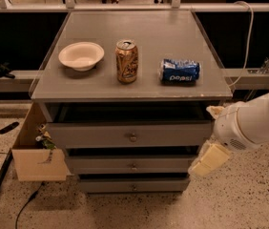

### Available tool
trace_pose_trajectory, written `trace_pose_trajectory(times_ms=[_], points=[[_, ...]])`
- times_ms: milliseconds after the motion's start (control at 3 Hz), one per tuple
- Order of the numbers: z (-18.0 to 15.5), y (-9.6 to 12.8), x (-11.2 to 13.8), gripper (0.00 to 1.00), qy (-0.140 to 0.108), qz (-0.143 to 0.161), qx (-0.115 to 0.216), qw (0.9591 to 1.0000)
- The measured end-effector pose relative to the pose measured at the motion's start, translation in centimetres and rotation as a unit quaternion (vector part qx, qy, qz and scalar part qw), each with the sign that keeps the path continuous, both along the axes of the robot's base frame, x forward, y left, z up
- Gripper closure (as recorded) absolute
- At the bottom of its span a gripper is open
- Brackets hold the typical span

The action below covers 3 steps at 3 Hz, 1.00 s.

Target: Open top drawer

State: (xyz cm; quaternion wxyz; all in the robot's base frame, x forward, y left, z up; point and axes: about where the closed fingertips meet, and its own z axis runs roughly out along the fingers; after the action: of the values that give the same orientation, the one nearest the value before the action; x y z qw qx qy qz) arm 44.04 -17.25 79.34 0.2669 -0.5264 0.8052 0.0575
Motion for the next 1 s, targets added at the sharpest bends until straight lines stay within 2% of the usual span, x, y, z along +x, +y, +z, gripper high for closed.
trace_pose_trajectory(times_ms=[667, 1000], points=[[-2.3, -0.9, 1.9, 0.0, -0.022, 0.004, 0.022, 0.9995], [-5.0, -0.8, 4.1, 0.0, -0.013, 0.013, 0.03, 0.9994]])
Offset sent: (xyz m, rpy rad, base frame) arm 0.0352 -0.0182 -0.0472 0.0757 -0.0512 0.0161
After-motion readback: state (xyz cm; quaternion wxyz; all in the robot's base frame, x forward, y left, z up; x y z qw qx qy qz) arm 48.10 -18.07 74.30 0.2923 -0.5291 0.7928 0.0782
